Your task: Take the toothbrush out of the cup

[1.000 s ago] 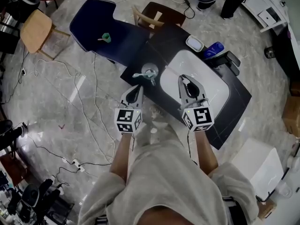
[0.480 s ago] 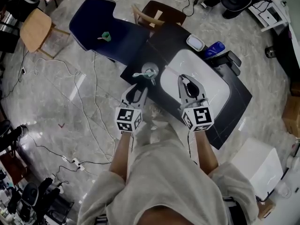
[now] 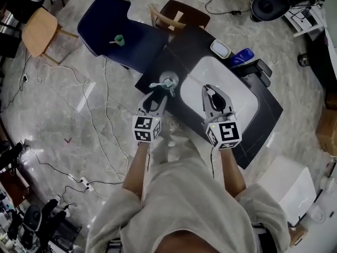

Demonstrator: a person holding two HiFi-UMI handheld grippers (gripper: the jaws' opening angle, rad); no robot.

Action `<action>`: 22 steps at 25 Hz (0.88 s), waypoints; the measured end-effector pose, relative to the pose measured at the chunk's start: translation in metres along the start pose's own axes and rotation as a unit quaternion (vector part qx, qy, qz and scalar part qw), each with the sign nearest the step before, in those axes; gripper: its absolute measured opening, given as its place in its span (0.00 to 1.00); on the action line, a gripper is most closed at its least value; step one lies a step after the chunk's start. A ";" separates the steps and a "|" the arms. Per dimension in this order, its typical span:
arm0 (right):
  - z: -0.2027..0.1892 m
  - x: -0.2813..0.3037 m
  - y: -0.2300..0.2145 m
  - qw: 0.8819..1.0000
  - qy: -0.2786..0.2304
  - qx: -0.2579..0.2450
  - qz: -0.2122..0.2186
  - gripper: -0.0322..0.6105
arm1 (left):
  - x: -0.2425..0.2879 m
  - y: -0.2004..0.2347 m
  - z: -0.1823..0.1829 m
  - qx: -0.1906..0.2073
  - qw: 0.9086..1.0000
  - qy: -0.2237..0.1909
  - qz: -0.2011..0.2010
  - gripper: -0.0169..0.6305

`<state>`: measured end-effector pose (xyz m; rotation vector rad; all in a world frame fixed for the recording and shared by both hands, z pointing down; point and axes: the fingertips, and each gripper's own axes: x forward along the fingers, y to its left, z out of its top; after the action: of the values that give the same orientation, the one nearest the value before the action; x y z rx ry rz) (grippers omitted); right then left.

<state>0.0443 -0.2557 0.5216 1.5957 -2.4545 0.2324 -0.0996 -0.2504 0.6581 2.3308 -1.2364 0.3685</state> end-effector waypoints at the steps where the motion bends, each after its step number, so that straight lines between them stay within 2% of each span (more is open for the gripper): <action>1: 0.000 0.000 -0.001 1.000 0.001 0.000 -0.001 0.10 | 0.003 0.002 0.000 -0.001 1.000 0.000 0.001 0.31; 14: -0.010 -0.004 -0.017 1.000 0.016 -0.004 -0.015 0.10 | 0.033 0.012 0.013 -0.007 1.000 -0.013 0.010 0.27; 19: -0.013 -0.004 -0.021 1.000 0.018 -0.005 -0.014 0.10 | 0.035 0.017 0.015 -0.008 0.999 -0.023 0.025 0.17; 22: -0.013 -0.004 -0.020 1.000 0.020 -0.007 -0.013 0.10 | 0.035 0.018 0.018 -0.009 0.999 -0.028 0.026 0.15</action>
<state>0.0657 -0.2573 0.5336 1.6000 -2.3998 0.2400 -0.0949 -0.2932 0.6639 2.3121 -1.3240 0.3098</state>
